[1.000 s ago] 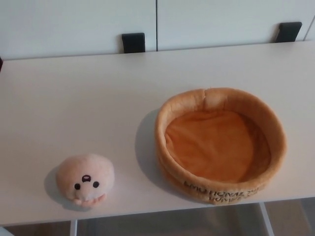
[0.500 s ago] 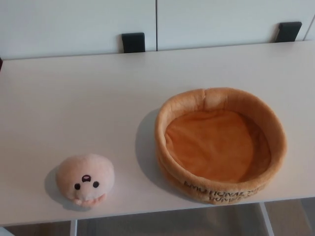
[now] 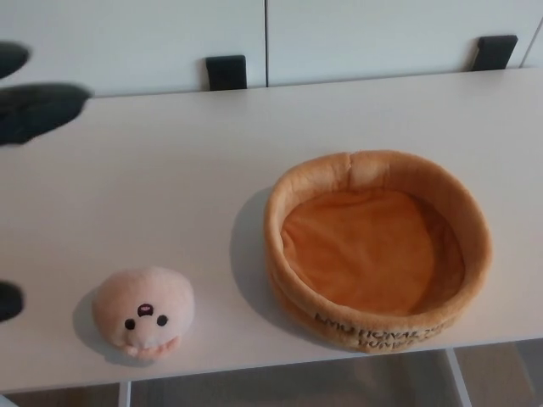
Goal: The robot walks towards a table in front, picks a dumpling toy with left hand and puts it in an orange round plate
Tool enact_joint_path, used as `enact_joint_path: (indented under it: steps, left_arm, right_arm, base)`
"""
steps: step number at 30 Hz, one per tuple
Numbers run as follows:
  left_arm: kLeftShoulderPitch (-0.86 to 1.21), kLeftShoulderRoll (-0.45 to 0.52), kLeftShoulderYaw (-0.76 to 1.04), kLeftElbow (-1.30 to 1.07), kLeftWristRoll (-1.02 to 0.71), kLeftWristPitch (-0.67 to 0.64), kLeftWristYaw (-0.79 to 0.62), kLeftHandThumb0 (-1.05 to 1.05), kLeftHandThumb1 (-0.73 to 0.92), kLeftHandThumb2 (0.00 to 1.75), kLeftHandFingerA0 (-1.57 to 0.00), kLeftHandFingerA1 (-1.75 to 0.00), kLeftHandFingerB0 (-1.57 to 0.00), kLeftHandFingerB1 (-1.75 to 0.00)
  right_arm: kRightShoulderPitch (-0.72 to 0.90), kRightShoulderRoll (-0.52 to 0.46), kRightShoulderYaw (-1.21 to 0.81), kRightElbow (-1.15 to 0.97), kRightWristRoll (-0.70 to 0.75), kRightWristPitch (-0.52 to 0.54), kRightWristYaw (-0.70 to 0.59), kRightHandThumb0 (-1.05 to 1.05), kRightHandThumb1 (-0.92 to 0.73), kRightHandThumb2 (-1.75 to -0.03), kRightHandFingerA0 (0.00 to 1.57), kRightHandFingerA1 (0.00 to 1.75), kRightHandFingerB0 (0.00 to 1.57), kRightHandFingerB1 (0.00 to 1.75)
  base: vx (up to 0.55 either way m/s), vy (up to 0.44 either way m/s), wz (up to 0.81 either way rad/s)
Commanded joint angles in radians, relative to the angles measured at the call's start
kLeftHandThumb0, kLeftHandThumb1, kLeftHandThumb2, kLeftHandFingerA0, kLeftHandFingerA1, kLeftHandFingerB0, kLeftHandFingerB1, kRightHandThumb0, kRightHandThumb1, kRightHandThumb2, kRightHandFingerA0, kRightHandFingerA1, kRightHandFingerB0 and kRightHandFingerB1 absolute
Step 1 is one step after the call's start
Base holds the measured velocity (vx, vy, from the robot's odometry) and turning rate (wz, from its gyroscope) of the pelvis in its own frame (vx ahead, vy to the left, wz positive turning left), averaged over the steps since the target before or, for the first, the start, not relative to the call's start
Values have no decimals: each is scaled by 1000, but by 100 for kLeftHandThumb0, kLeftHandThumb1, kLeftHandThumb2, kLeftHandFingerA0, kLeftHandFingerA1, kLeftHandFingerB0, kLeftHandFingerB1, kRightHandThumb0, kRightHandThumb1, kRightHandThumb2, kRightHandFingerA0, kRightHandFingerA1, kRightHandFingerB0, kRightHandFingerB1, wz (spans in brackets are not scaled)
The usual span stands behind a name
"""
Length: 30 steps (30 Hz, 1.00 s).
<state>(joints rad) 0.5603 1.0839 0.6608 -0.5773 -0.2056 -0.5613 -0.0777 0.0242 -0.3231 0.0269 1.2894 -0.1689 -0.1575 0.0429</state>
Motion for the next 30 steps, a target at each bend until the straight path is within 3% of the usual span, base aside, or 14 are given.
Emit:
enact_joint_path:
  steps: [1, 3, 9, 18, 23, 25, 26, 27, 30]
  left_arm:
    - [-545, 62, -529, 167, 146, 483, -214, -51, 34, 71, -2, -23, -5, -22]
    - [-658, -23, -634, 217, 245, 508, -267, -49, 34, 71, -1, -20, -5, -23]
    - [-790, -104, -799, 250, 384, 602, -346, -53, 35, 71, 0, -11, -3, -17]
    - [-818, -119, -937, 259, 479, 664, -419, -51, 38, 69, 0, 0, 0, -6]
    - [-833, -115, -996, 244, 506, 703, -460, -28, 25, 57, 0, 0, 0, -7]
    - [-838, -111, -1011, 240, 504, 712, -477, -18, 20, 57, 0, -9, 0, -14]
    - [-842, -107, -1018, 233, 505, 724, -489, -13, 37, 63, 0, 0, 0, -12]
    - [-845, -103, -1025, 225, 507, 737, -501, -13, 37, 63, 0, 0, 0, -12]
    - [-864, -95, -1055, 205, 504, 773, -553, -4, 40, 66, 0, 0, 0, -13]
  right_arm:
    - [14, -37, 2, 2, -13, -26, -18, -35, -54, -74, 66, 58, 44, 48]
    - [12, -36, 1, 0, -11, -17, -15, -35, -55, -74, 67, 57, 44, 47]
    - [10, -35, 3, 8, -14, -16, -19, -36, -54, -73, 67, 57, 44, 47]
    - [3, -41, 4, 11, -14, -11, -11, -35, -54, -73, 68, 57, 45, 47]
    - [0, -42, -2, 10, -7, -16, -7, -35, -54, -73, 69, 58, 45, 47]
    - [0, -43, -6, 11, -3, -16, -3, -36, -54, -73, 69, 58, 45, 47]
    - [1, -43, -7, 11, -1, -15, -4, -27, -63, -59, 75, 49, 50, 39]
    - [2, -43, -8, 9, 0, -15, -5, -27, -63, -59, 75, 49, 50, 39]
    - [14, -49, 0, -8, -6, -20, 5, -35, -55, -74, 66, 57, 44, 47]
  base:
    - [0, 0, 0]
    - [0, 0, 0]
    - [0, 0, 0]
    - [0, 0, 0]
    - [0, 0, 0]
    - [0, 0, 0]
    - [0, 0, 0]
    - [0, 0, 0]
    - [0, 0, 0]
